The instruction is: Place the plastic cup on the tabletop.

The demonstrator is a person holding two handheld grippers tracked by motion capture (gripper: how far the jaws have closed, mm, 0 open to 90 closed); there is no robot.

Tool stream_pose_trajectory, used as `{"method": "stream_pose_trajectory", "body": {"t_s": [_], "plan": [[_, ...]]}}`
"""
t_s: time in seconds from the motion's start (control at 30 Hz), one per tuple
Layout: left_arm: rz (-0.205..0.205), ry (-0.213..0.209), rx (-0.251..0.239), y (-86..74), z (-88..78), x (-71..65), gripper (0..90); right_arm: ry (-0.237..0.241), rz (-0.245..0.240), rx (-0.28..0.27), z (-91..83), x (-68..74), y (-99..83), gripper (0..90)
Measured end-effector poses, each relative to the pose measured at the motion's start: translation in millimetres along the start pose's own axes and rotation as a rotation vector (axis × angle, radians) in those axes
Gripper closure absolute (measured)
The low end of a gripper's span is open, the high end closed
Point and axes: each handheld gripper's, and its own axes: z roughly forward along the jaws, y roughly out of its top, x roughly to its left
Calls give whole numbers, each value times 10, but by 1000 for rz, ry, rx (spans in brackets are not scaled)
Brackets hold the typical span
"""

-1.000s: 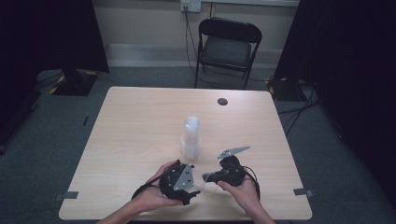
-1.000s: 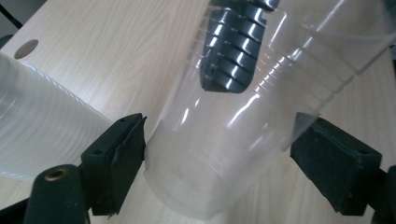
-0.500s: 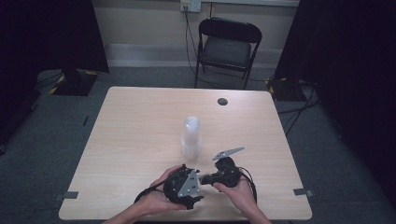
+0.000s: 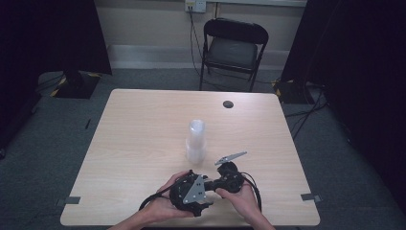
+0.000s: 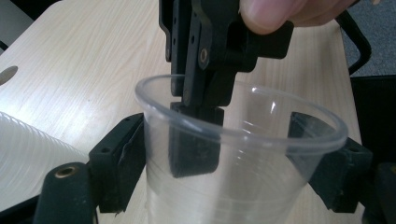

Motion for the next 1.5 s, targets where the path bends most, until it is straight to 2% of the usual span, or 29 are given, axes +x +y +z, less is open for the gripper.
{"method": "stream_pose_trajectory", "body": {"t_s": [0.03, 0.1, 0.13, 0.17, 0.27, 0.3, 0.37, 0.43, 0.53, 0.6, 0.73, 0.77, 0.9, 0.93, 1.03, 1.1, 1.27, 1.3, 1.5], "plan": [[11, -3, 9, 11, 0, 3, 215, 0, 8, 1, 7, 4, 1, 889], [3, 3, -1, 25, 17, -18, 215, -1, 9, 4, 16, 5, -1, 889], [19, 1, 3, 31, 15, -14, 218, -1, 12, 6, 21, 3, -1, 889], [7, 3, -2, 31, 25, -28, 221, 0, 15, 6, 23, 1, -1, 889], [17, 7, 1, 31, 19, -20, 228, -2, 21, 9, 28, -5, 0, 889], [1, 12, -10, 31, 23, -29, 225, 0, 23, 9, 29, -9, 1, 889], [6, 14, -5, 34, 20, -24, 225, 1, 23, 9, 30, -9, 1, 889], [-12, 16, 5, 28, 38, -25, 218, 1, 20, -2, 25, -5, -4, 890], [18, 15, 9, 39, 24, -18, 231, 10, 23, 3, 32, -3, -6, 890], [12, 17, -1, 33, 26, -35, 270, 5, 25, 4, 36, -8, -10, 885], [25, 18, 4, 32, 22, -21, 276, 7, 30, -7, 34, -14, -12, 874], [4, 21, -5, 27, 27, -20, 278, 11, 33, -11, 30, -16, -12, 854], [1, 22, 0, 18, 14, 13, 278, 17, 36, -22, 12, -23, -12, 824], [-23, 28, -13, 5, 22, 25, 278, 18, 36, -32, 2, -29, -13, 813], [-29, 31, -16, -3, 22, 42, 278, 22, 33, -43, -11, -36, -13, 788], [-43, 35, -23, -9, 12, 73, 276, 33, 24, -75, -39, -42, -9, 783], [-69, 42, -35, -9, 16, 104, 278, 29, 12, -106, -73, -59, -5, 757], [-62, 42, -33, -10, 15, 120, 278, 24, 11, -112, -80, -65, -6, 747], [-106, 43, -31, -28, 22, 169, 280, 10, 14, -135, -136, -101, -20, 712]]}}
